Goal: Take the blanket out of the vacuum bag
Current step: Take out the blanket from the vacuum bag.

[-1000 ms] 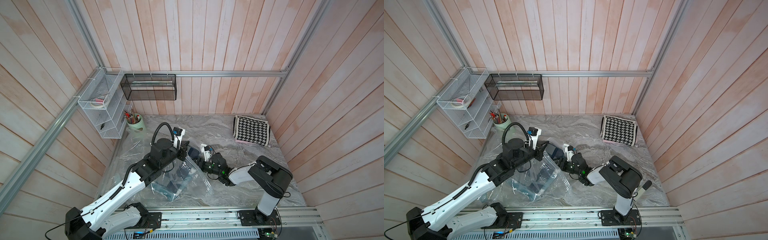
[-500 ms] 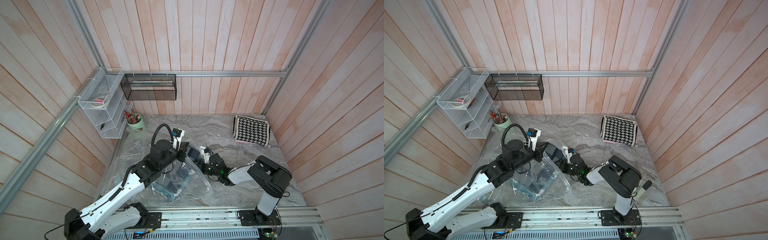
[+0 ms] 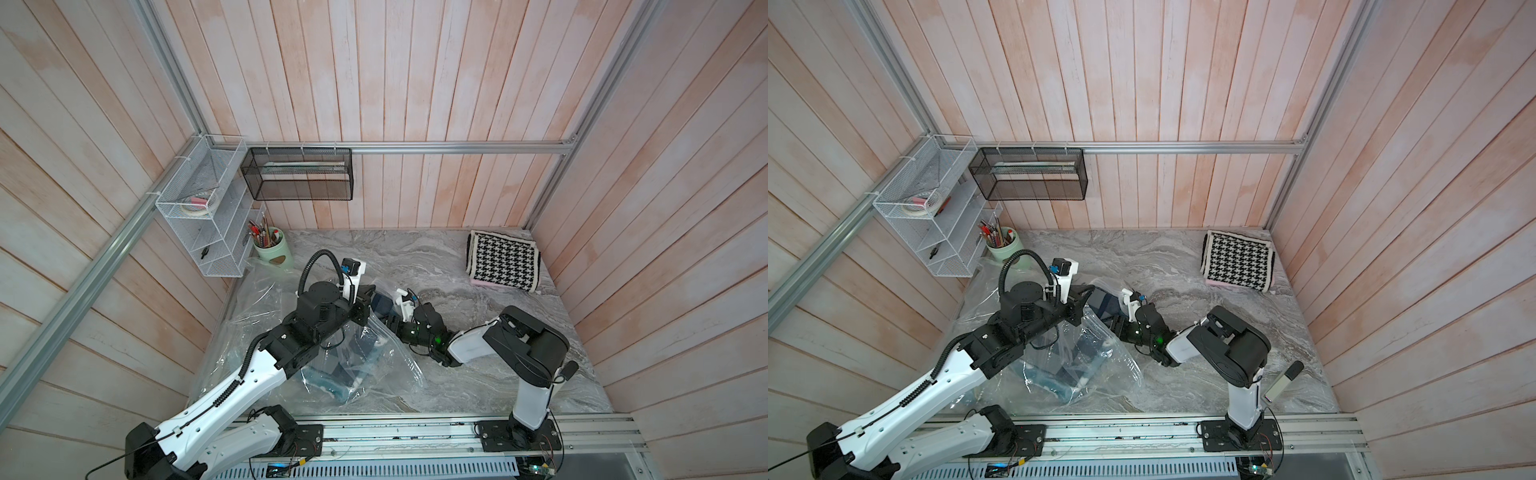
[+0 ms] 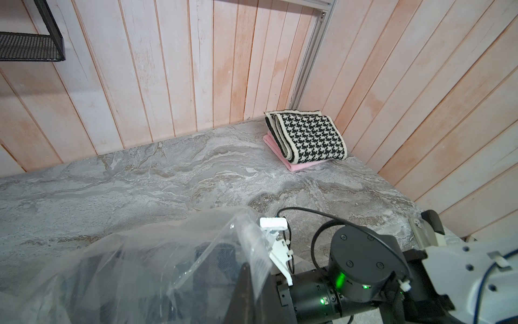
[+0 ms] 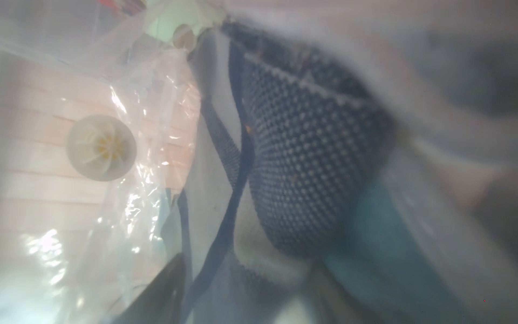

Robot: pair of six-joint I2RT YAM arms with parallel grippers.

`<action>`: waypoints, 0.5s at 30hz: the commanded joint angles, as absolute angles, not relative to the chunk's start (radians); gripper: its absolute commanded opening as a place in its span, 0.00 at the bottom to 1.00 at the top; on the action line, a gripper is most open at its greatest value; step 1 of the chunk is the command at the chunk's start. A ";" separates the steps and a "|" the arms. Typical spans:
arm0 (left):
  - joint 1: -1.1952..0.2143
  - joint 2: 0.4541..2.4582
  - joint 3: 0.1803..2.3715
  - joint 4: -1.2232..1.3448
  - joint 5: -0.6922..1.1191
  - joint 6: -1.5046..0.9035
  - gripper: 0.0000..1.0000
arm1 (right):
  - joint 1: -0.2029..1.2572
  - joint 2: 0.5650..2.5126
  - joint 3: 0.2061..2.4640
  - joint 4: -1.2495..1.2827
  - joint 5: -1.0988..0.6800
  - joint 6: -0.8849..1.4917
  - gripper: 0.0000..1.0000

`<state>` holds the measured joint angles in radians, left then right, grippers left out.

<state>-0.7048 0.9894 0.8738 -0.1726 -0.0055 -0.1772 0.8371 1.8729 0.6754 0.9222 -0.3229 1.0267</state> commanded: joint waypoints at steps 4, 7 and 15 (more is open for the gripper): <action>-0.702 0.957 0.853 -0.134 0.000 -0.183 0.00 | 0.843 1.892 0.719 0.925 -0.349 1.015 0.70; -0.702 0.957 0.853 -0.135 0.000 -0.182 0.00 | 0.842 1.924 0.709 1.005 -0.372 1.054 0.70; -0.702 0.943 0.839 -0.132 0.001 -0.195 0.00 | 0.843 1.983 0.779 1.030 -0.409 1.063 0.70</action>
